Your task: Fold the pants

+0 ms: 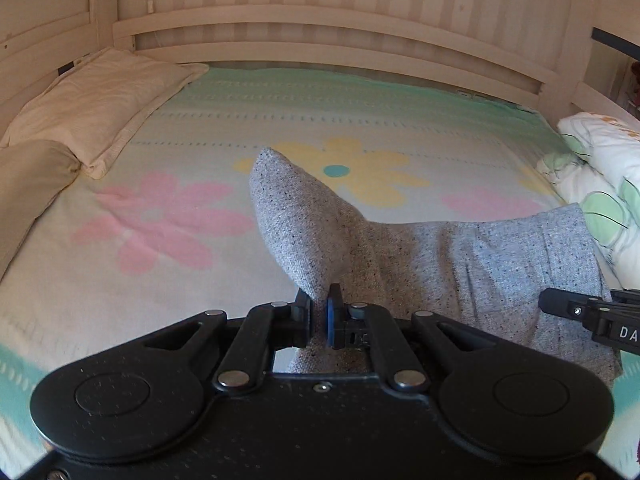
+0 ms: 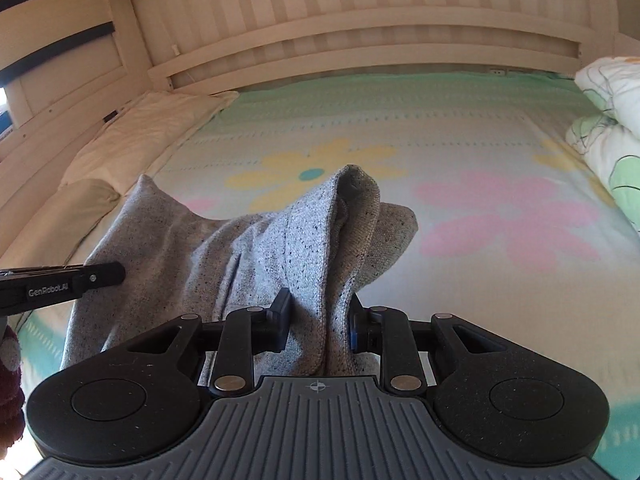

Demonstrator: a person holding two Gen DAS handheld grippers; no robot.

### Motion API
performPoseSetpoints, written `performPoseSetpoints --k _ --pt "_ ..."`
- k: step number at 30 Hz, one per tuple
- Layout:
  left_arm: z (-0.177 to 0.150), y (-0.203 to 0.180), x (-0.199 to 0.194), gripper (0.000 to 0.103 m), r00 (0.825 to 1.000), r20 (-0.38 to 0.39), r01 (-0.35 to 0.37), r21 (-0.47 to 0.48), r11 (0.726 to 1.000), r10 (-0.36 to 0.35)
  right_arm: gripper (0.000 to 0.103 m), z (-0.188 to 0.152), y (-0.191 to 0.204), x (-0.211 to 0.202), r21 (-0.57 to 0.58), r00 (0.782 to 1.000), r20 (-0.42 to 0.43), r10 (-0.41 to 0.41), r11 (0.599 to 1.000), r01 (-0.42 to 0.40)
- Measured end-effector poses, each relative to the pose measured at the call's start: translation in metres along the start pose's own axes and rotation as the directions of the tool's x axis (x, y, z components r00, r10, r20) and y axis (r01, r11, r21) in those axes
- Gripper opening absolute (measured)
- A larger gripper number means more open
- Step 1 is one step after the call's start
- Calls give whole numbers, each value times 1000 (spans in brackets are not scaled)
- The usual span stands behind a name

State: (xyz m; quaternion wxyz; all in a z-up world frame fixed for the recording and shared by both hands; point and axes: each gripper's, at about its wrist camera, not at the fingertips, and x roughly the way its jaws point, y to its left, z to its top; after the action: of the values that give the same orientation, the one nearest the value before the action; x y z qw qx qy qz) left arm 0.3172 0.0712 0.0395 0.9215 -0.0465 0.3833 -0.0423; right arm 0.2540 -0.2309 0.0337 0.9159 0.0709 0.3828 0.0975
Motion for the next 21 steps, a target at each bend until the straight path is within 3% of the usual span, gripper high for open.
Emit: performPoseSetpoints --k 2,4,7,10,15,17,19,21 --pt "0 7 24 22 998 -48 -37 -36 999 36 33 -6 -15 26 55 994 -68 -81 995 85" --pt "-8 19 44 21 991 -110 -87 -85 993 78 31 -21 -29 37 97 984 -70 -164 981 170" --pt "-18 25 56 21 981 -160 -123 -94 988 107 31 -32 -36 40 59 973 -70 -220 973 224" --pt "-29 17 53 21 979 -152 -142 -39 989 135 31 -32 -34 26 53 987 -23 -158 986 159" --pt "-31 -2 50 23 980 -160 -125 -17 992 121 29 -35 -13 24 4 994 -98 -46 999 47" --pt "-36 -10 52 24 977 -189 -102 -16 995 97 27 -44 -4 32 -58 985 -161 -59 997 51" --pt "-47 -20 57 24 970 -228 -90 3 996 88 24 -57 -3 47 -108 966 -229 -122 989 100" --pt "-64 -29 67 25 952 -292 -83 37 996 90 24 -69 -13 56 -73 963 -246 -110 993 95"
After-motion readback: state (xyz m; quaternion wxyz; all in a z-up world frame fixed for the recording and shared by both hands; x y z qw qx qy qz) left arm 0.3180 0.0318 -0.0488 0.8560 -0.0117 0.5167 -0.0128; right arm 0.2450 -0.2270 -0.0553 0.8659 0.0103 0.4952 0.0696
